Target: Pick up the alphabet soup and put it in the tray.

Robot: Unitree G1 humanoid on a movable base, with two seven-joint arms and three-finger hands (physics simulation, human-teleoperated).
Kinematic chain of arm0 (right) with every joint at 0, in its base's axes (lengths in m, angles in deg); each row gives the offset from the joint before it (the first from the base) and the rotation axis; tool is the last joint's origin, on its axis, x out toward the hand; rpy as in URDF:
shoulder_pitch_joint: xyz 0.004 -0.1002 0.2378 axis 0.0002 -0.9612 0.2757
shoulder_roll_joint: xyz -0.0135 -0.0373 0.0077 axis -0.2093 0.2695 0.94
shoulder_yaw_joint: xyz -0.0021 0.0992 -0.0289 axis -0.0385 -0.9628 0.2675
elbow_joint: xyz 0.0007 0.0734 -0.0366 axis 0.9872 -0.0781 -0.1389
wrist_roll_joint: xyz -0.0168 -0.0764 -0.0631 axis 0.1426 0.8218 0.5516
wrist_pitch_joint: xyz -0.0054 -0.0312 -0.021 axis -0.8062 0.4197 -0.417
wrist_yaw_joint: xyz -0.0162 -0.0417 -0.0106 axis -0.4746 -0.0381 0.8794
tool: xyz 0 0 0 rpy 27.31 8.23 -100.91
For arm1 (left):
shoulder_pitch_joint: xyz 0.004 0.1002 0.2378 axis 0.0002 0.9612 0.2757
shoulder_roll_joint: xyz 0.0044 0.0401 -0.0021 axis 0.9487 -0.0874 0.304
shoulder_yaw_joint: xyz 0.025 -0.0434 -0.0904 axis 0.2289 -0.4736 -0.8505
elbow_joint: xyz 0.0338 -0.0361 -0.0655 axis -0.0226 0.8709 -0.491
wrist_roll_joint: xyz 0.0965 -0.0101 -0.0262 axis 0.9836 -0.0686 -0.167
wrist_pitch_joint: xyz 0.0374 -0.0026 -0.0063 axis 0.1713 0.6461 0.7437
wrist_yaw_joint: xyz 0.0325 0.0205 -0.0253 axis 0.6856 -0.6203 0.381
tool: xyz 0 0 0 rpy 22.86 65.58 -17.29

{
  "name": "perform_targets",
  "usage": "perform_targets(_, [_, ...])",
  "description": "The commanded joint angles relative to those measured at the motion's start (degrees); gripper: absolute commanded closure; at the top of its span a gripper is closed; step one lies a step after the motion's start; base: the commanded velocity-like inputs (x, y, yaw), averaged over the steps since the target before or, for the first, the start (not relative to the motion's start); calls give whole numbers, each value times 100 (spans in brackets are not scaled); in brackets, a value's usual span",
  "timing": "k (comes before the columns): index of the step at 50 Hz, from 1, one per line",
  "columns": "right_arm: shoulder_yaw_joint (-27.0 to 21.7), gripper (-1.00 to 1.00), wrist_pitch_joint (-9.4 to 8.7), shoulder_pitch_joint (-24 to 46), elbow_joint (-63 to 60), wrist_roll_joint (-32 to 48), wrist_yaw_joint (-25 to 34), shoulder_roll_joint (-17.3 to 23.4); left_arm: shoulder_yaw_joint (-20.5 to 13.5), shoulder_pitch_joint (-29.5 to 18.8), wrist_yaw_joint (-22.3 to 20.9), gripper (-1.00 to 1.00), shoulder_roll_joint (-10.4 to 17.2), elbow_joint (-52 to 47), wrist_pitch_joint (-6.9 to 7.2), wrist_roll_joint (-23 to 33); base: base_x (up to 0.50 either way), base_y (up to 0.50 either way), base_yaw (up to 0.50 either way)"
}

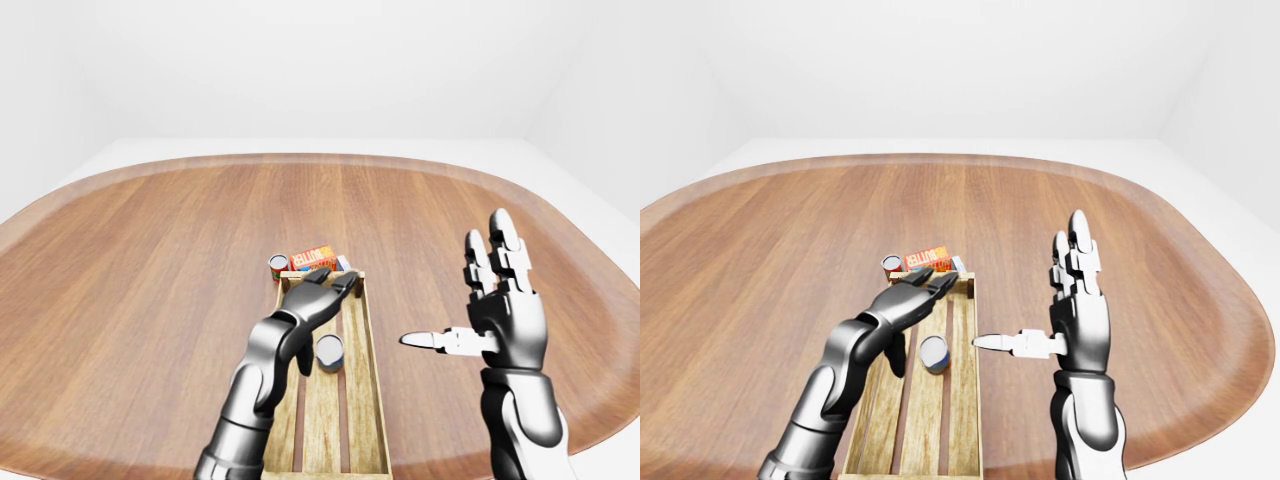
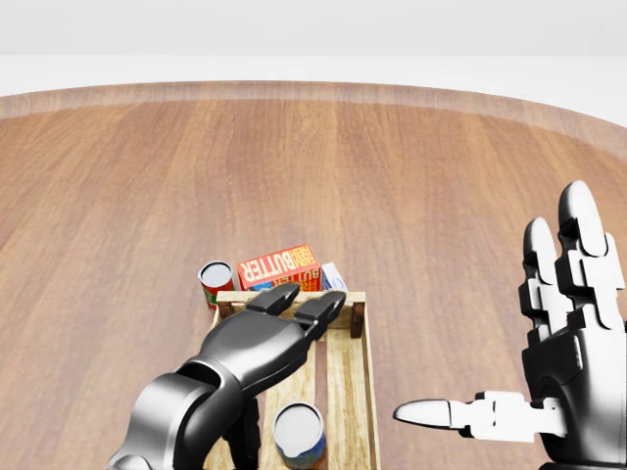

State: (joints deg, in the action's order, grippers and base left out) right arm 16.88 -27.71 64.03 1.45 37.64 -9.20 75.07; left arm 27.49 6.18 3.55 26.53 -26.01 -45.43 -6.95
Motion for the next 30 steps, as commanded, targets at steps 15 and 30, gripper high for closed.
perform_targets(15, [69,-100,0,59,65,29,-52,26,-544,-1220,0,-100,32,-1923,964,-1123,0,0,0])
perform_targets(30, [75,-100,0,66,-30,40,-54,30,-799,-1416,0,-100,318,-2184,964,-1602,0,0,0])
